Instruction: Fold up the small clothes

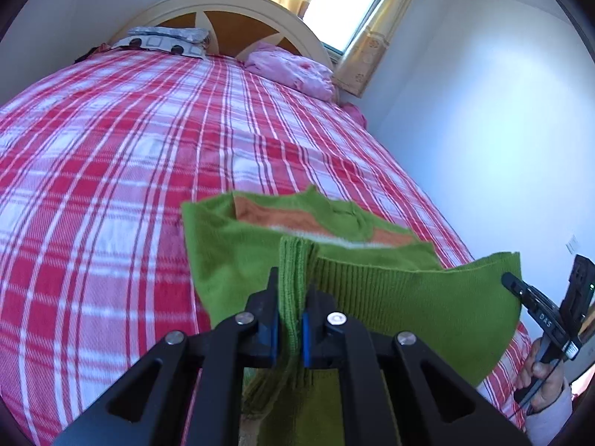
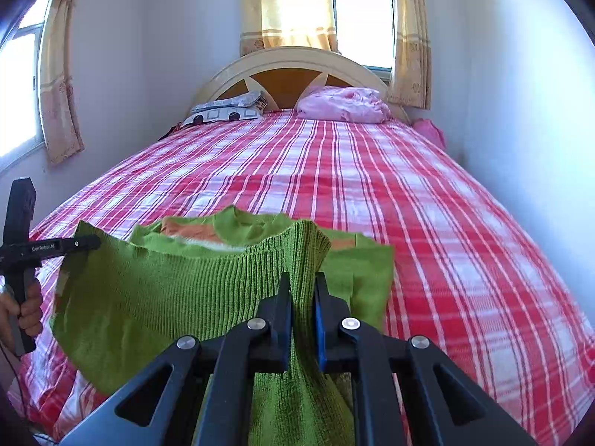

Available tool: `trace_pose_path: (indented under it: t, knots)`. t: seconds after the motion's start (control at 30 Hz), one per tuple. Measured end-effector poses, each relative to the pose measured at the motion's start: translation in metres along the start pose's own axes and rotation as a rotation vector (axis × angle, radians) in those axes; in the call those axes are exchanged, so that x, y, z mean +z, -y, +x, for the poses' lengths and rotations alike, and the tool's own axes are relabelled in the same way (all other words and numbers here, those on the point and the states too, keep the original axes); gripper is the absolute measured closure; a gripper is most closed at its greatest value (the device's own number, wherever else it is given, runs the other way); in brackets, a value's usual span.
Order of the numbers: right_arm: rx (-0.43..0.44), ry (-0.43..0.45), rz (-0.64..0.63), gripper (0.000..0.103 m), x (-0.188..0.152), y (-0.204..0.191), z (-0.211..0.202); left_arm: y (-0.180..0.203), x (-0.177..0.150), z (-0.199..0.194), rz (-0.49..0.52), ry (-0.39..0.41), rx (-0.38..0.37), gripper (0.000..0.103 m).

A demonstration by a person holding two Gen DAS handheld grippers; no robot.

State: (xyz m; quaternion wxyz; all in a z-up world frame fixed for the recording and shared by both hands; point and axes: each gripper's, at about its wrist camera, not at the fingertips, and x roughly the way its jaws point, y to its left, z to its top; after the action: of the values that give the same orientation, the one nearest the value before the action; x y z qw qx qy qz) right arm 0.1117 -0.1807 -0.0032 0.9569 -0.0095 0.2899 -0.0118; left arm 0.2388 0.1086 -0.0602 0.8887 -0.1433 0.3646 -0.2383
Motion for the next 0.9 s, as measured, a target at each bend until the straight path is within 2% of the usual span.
trace_pose_path:
  t: [0.3, 0.57, 0.7, 0.9]
  knots:
    - [-0.046, 0.005, 0.002, 0.094, 0.020, 0.005, 0.037, -0.010, 0.035, 0.026, -0.052, 0.023, 0.027, 0.097]
    - [-0.047, -0.035, 0.031, 0.094, 0.008, 0.016, 0.059, -0.013, 0.023, 0.050, 0.016, -0.036, 0.049, 0.097]
    - [-0.054, -0.045, 0.039, 0.094, 0.003, 0.018, 0.064, -0.018, 0.020, 0.054, 0.000, -0.042, 0.056, 0.097]
    - [-0.050, -0.032, 0.037, 0.095, 0.015, 0.017, 0.066, -0.021, 0.034, 0.054, -0.032, -0.029, 0.077, 0.097]
